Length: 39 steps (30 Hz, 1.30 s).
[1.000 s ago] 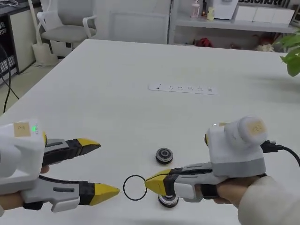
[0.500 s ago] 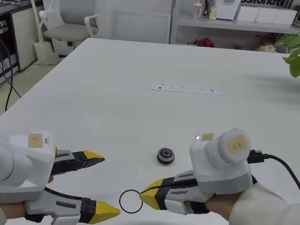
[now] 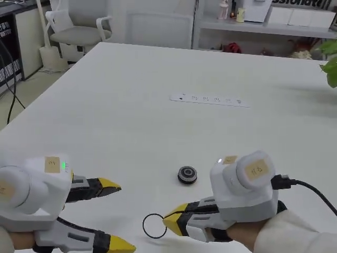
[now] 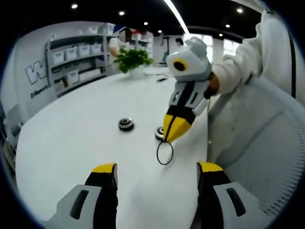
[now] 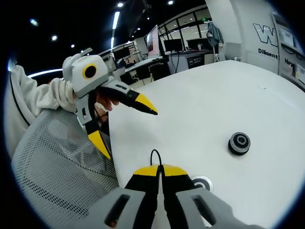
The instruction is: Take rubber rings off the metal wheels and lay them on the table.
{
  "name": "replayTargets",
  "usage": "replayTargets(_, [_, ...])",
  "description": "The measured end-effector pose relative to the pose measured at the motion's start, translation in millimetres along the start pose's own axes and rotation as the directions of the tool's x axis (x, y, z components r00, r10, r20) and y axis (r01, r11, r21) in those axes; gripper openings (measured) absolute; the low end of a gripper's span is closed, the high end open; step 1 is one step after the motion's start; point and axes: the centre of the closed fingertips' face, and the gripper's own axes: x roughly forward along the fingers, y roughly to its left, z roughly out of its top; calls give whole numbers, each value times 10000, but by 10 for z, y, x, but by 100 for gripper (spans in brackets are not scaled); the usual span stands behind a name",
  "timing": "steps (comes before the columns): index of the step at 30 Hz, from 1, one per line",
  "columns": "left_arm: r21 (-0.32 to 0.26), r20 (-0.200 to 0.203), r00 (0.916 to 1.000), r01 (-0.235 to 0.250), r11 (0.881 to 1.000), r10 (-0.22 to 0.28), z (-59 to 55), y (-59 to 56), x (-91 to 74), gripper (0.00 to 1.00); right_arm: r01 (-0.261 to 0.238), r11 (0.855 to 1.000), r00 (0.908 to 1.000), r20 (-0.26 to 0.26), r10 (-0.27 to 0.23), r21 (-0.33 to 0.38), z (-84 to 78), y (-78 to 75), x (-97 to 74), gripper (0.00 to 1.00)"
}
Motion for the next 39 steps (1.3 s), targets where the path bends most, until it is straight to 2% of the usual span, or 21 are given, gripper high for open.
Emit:
replayTargets(6, [95, -351, 9991, 229, 9997, -226, -70, -49, 39, 69, 151, 9989, 9999, -52, -149, 441, -50, -66, 5, 0])
replayTargets(17, [120, -408, 9988, 275, 9995, -270, -76, -69, 47, 69, 629, 9953, 9979, -182, -617, 740, -123, -173, 6, 0])
replayTargets(29, [123, -501, 9984, 278, 9995, -271, -92, -76, 46, 69, 852, 9934, 9963, -131, -844, 772, -120, -226, -4, 2])
replayTargets(39, [99, -550, 9982, 264, 9996, -258, -97, -75, 44, 69, 1043, 9901, 9942, 178, -1064, 941, -31, -326, -69, 6])
